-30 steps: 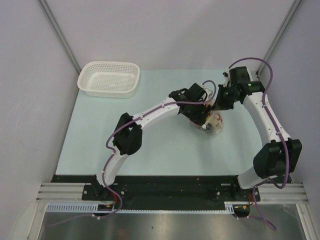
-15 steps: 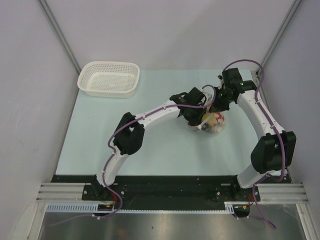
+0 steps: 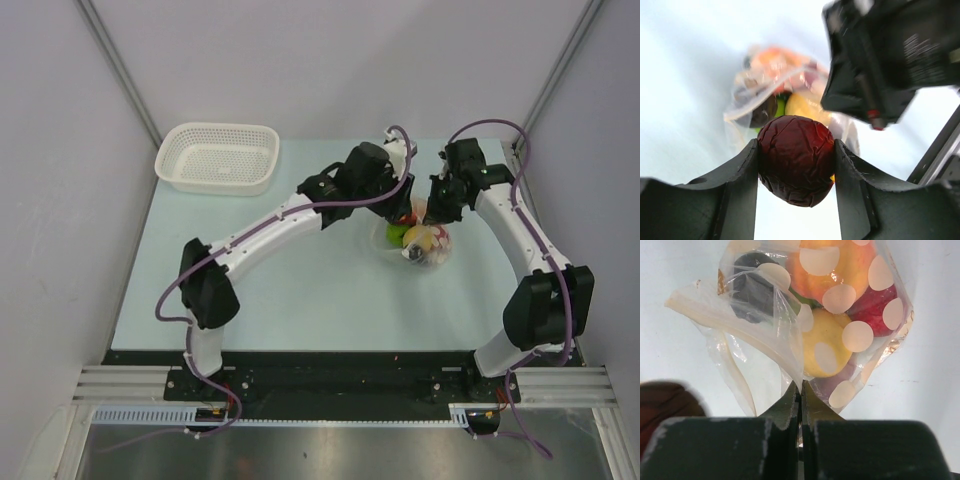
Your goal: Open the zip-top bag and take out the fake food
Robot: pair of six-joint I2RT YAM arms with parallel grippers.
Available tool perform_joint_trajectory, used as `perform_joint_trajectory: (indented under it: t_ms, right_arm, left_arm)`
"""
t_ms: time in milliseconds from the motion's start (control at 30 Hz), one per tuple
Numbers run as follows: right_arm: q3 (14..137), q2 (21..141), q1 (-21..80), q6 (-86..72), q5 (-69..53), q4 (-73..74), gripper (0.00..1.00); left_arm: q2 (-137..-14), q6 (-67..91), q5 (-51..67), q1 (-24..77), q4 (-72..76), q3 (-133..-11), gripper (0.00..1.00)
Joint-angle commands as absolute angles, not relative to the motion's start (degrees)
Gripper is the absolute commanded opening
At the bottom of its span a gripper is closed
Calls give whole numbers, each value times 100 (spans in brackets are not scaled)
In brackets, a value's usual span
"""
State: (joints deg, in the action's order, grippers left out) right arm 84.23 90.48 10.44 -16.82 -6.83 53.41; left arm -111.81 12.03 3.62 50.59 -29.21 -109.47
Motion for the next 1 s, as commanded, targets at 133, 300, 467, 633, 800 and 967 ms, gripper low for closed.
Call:
perform_joint_trajectory:
  t_ms: [133,300,467,633,800,967]
  right_arm:
    - [8411,8745,1081,-1626,-448,5150,0]
    - [8411,8693,1072,-1722,-589,5194,0]
    - [8411,8701,1072,-1775,-624,5124,0]
    - [8420,8798,1055,-1828,-703,5115,0]
    - [8455,8807,1020,-1907,-782,5098,0]
    - [8534,8815,967,-1907,-809,5098,0]
  left_arm:
    - [-10301,1607,-413,4396,-2215,-10574,0]
    - [-10353,1933,-185,3148,-2057,-10582,0]
    - [-10599,2478,-491,2076,-1319,-10467,0]
    - [-11651,2645,-1326,1442,-1634,-11292,0]
    - [-12857,2680,-1538,1011,-2783,-12830,0]
    - [-13307,2962,-1678,791,-2910,-12693,0]
